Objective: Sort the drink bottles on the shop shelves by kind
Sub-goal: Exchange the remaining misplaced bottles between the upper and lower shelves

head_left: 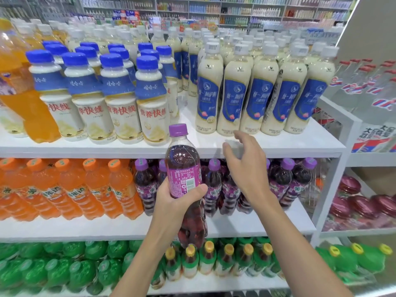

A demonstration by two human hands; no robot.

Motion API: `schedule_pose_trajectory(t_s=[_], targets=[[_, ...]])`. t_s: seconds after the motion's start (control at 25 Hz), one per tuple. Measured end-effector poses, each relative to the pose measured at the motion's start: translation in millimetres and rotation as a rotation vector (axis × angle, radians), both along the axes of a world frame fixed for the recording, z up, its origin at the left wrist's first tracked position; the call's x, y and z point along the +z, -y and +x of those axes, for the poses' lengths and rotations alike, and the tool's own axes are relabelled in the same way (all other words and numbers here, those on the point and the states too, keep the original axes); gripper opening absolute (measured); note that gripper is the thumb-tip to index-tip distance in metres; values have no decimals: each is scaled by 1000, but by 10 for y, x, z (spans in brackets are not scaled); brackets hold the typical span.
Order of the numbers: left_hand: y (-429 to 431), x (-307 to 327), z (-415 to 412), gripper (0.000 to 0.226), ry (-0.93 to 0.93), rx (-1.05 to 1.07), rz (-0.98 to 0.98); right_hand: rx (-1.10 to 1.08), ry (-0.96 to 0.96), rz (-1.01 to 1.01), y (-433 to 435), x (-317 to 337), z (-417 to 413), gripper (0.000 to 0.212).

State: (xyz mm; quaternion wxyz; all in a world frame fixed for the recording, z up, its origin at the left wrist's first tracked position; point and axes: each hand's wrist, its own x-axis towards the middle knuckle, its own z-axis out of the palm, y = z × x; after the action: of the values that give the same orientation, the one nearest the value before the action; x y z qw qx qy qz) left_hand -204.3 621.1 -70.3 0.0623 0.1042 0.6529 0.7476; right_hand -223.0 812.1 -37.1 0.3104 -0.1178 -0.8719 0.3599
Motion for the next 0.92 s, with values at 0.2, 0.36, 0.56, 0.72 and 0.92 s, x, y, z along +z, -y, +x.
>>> schedule_pose_trajectory(t_s=[0.2, 0.36, 0.56, 0.72, 0.92], targets=[[-120, -221, 256, 60, 32, 14, -12, 78, 37, 31, 72, -345, 485, 45], [-323, -346, 592, 58, 60, 36, -31, 119, 151, 49, -83, -617, 892, 48], [-767, -452, 1097, 65, 80, 77, -8, 161, 328, 18, -559, -885, 1440, 57], [-1202, -487, 1491, 67, 100, 53, 44, 166, 379, 1, -973, -1004, 1831, 57], [-1601, -702, 1721, 57, 131, -10, 10, 140, 422, -36, -1398, -1119, 2212, 53]])
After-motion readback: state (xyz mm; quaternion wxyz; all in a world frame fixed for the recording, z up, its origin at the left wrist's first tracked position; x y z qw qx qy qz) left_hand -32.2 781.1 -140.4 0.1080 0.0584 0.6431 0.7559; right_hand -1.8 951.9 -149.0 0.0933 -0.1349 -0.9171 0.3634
